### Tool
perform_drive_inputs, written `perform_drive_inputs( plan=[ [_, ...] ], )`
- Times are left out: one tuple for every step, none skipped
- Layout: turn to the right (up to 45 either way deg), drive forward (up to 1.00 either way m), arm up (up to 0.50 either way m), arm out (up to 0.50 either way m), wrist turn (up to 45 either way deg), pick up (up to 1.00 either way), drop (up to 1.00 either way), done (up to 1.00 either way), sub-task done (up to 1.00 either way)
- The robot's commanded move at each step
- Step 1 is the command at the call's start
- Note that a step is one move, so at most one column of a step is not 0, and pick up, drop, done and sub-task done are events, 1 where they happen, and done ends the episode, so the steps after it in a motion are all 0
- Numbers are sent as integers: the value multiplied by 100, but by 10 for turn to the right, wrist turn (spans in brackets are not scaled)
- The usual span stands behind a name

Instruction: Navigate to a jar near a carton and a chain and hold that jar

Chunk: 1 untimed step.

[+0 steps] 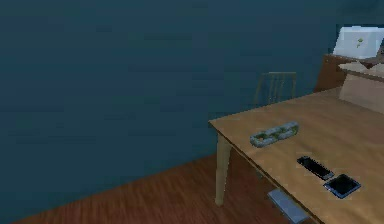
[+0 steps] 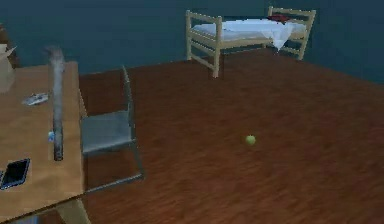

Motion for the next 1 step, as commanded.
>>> perform_drive_inputs(
  plan=[
    [0, 10, 0, 0, 0, 0, 0, 0, 0]
  ],
)
